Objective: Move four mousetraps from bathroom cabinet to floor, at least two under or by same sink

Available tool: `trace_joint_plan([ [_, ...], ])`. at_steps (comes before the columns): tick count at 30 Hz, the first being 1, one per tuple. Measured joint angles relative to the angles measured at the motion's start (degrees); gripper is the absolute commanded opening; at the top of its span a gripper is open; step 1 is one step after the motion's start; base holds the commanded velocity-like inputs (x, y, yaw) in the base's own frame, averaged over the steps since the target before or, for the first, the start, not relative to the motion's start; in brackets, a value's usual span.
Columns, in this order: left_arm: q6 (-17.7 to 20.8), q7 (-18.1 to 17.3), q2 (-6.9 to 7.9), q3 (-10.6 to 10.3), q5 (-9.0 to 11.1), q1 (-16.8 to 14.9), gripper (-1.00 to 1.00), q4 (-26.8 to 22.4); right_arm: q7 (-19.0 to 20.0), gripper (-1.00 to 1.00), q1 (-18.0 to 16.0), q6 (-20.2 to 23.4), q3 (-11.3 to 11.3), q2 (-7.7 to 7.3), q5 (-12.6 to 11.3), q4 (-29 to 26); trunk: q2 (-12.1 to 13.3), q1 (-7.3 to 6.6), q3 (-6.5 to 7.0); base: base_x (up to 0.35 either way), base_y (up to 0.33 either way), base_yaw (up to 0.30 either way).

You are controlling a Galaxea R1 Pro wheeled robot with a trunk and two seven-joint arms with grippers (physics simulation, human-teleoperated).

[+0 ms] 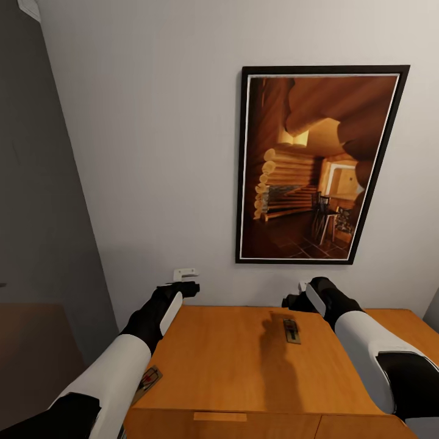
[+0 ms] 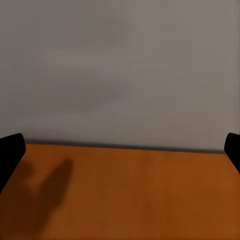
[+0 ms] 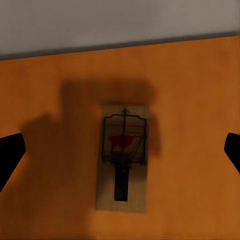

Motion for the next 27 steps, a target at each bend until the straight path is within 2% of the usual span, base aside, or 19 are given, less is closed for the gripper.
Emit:
trace_joint_plan([
  [8,0.16,0.05,0.00,-0.02,0.05,0.00,1.00,3.46,0.03,1.00,0.01,0.00,0.01,0.00,0.00,0.23,0.00,0.00,0.00,0.000,0.000,0.000],
  [16,0.35,0.21,0.00,-0.05,-0.01,0.00,1.00,9.60,0.09,1.00,0.01,0.00,0.01,0.00,0.03,0.28,0.00,0.00,0.00,0.000,0.000,0.000],
  [27,-0.74,-0.05,0.00,-0.29,0.18,0.00,1.00,10.99,0.03,1.00,0.01,0.00,0.01,0.00,0.04,0.34,0.00,0.00,0.00,0.000,0.000,0.000],
])
